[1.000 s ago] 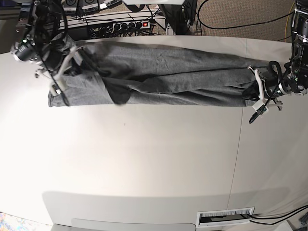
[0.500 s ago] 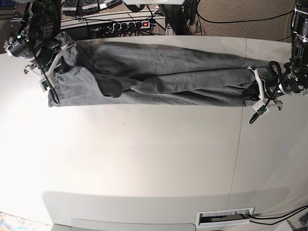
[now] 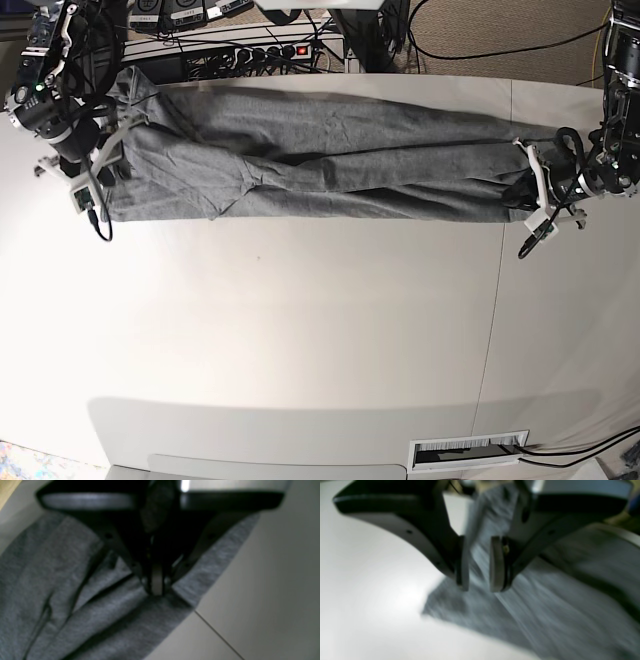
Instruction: Fold the T-shirt properly
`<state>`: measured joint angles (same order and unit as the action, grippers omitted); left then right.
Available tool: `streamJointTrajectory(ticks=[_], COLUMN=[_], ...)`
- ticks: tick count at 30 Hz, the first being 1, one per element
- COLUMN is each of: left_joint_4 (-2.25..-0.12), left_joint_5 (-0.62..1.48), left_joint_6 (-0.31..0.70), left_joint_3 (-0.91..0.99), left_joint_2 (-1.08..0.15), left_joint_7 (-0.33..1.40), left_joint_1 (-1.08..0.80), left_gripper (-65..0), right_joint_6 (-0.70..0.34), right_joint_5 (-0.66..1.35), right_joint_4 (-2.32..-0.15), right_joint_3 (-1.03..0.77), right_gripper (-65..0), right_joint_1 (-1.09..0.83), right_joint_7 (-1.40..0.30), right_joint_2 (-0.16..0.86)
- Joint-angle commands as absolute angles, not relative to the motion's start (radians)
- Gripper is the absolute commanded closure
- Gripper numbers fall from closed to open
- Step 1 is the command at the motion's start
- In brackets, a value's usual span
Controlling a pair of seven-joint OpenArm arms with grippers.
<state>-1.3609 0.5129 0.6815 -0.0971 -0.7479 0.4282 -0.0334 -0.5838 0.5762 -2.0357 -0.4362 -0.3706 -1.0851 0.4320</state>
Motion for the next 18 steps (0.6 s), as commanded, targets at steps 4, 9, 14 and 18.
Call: streamJointTrajectory(ticks=[4,9,14,18], left_joint_4=[-1.361,-1.361,-1.361,-1.364], left_joint_5=[0.484,0.484,0.530,0.600], left_joint_6=[0.674,0.674,0.674,0.678], left_joint_3=[-0.100,-0.100,-0.100,-0.100], left_joint_2=[-0.757,-0.757,-0.758,-0.769], left_joint_7=[0.469,0.470,0.471,0.474], left_joint_1=[-0.033,-0.032,-0.022,-0.012], left_gripper=[0.0,0.0,0.0,0.0], right_joint_6=[-0.588,-0.594,-0.594,-0.590], right_joint_5=[0.721,0.719,0.551,0.350], right_joint_4=[-2.051,-2.045,-2.004,-1.932], right_joint_3=[-0.444,-0.363,-0.168,-0.031], right_gripper=[-15.5,-3.0,0.0,0.0], right_joint_1=[-0.366,-0.366,-0.363,-0.341], right_joint_7=[-1.044,-1.046,-0.942,-0.802], right_joint_2=[0.405,0.362,0.363,0.363])
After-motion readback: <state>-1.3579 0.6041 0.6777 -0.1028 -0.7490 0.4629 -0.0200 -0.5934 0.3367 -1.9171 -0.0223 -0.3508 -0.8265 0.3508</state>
